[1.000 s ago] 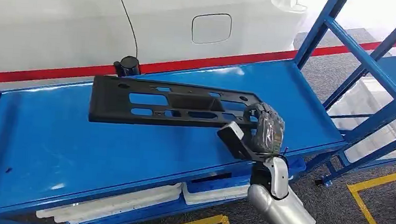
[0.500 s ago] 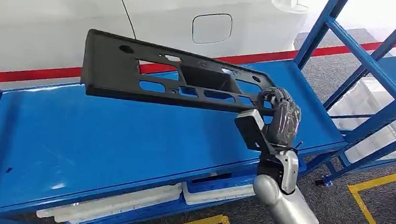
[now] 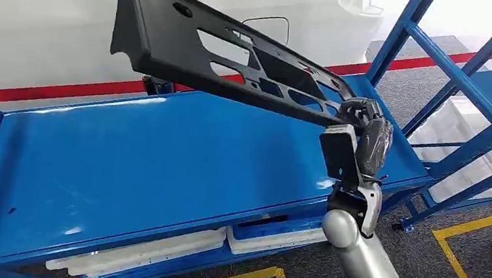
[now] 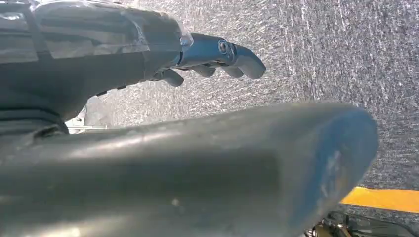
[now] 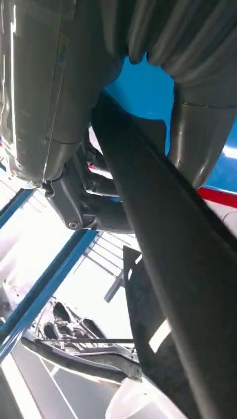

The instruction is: Take the parts from the cabinet and place them on the table.

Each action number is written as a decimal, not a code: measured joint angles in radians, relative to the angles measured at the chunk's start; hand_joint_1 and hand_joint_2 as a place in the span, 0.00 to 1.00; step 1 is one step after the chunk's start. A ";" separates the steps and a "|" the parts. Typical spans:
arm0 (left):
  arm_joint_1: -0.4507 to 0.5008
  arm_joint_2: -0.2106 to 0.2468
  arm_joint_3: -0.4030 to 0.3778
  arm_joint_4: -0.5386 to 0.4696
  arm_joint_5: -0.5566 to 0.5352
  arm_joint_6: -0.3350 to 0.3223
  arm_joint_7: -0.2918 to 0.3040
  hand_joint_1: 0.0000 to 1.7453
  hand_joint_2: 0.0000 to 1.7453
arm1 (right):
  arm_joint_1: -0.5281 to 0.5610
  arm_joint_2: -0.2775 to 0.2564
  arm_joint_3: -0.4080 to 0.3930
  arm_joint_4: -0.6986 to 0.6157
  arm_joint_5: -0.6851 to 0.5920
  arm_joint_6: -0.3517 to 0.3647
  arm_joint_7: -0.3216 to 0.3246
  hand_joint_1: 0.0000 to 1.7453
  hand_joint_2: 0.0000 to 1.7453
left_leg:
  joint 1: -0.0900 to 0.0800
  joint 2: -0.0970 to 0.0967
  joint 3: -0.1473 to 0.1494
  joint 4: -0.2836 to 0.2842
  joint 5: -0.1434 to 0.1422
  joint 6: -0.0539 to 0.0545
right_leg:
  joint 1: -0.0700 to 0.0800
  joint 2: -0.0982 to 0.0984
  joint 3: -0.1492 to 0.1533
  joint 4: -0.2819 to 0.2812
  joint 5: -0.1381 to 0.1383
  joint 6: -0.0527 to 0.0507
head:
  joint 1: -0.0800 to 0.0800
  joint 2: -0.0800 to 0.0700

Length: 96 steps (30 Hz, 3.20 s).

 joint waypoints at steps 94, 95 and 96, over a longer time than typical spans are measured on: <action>0.015 -0.040 0.229 -0.014 0.055 -0.146 -0.401 0.00 1.00 | 0.189 0.154 -0.129 -0.281 -0.514 0.002 -0.259 1.00 1.00 | 0.009 -0.007 0.071 -0.037 -0.021 0.001 | -0.010 -0.008 -0.130 0.028 0.084 0.017 | -0.028 0.000; 0.016 -0.040 0.229 -0.014 0.051 -0.143 -0.397 0.00 1.00 | 0.189 0.154 -0.128 -0.283 -0.515 0.002 -0.259 1.00 1.00 | 0.009 -0.006 0.060 -0.037 -0.012 0.009 | -0.010 -0.008 -0.143 0.082 0.020 0.020 | -0.019 0.000; 0.016 -0.040 0.229 -0.014 0.043 -0.135 -0.391 0.00 1.00 | 0.189 0.154 -0.128 -0.287 -0.516 0.002 -0.259 1.00 1.00 | 0.007 -0.006 0.048 -0.037 -0.002 0.013 | -0.010 -0.008 -0.159 0.161 -0.042 0.022 | -0.015 0.000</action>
